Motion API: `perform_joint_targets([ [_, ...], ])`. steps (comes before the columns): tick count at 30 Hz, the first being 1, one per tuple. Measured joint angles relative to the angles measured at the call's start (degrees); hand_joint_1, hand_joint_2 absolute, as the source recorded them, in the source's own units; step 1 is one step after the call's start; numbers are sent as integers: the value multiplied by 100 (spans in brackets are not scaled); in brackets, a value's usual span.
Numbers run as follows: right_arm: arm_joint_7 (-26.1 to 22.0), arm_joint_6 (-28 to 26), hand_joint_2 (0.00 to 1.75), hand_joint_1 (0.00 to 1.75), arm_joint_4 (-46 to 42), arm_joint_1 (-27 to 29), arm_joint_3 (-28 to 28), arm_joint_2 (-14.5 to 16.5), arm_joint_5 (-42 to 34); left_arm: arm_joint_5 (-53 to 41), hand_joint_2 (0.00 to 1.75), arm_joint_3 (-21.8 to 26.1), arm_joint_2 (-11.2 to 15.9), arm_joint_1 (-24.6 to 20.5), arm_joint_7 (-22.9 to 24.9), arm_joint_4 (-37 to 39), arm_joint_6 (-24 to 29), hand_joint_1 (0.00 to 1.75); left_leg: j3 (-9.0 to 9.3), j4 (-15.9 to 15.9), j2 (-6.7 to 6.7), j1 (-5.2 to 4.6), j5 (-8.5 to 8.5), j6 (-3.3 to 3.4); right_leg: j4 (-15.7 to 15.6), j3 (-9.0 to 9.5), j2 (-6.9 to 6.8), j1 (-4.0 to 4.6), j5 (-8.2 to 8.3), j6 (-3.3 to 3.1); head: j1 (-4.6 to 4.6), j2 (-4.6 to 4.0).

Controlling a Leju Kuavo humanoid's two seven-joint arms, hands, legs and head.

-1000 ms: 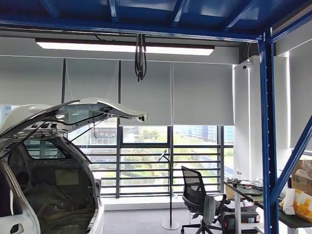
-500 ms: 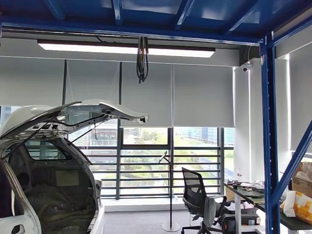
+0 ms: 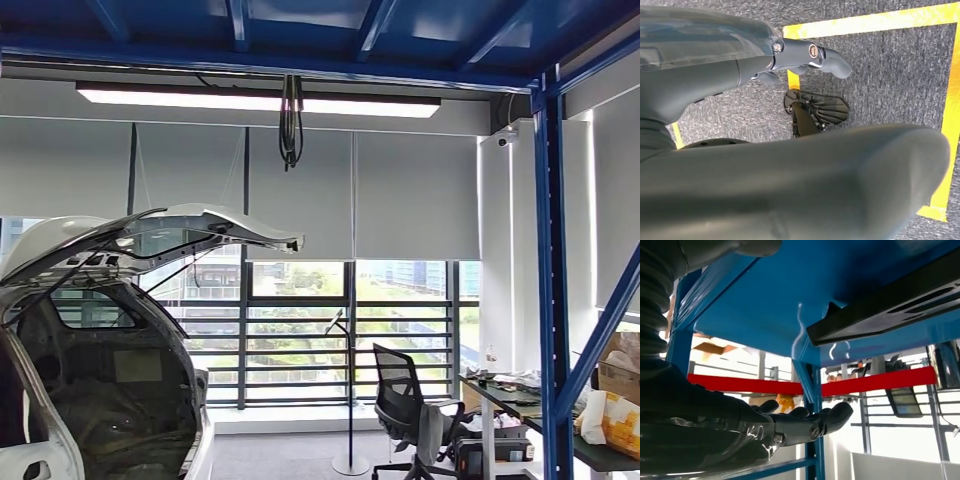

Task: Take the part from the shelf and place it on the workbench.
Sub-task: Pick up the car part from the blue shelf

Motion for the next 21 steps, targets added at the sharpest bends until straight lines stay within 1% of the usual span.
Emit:
perform_joint_targets([
  [5,241,-554,175,0,-25,24,51,258,1105,-179,0,58,0,-4,-8,0,-7,0,2,0,0,1,0,0,1,0,2,1,0,0,0,0],
  [8,328,-754,175,0,-142,39,51,436,1482,-264,0,108,0,-8,-11,0,-27,0,3,0,0,1,0,0,1,0,2,1,0,0,1,0],
  [11,354,-741,175,0,-224,35,44,555,1587,-305,0,146,0,-13,-14,0,-48,0,3,-1,0,0,0,-1,1,2,1,0,0,0,0,0],
  [15,331,-554,175,0,-217,-6,26,661,1565,-366,0,195,0,-26,-21,0,-63,0,3,0,0,-2,0,0,1,3,1,-1,0,0,1,0],
  [21,257,-317,175,0,111,-215,-14,758,1411,-428,0,241,0,-43,-34,0,-95,0,4,0,0,-3,0,0,1,3,1,-2,0,0,0,0],
])
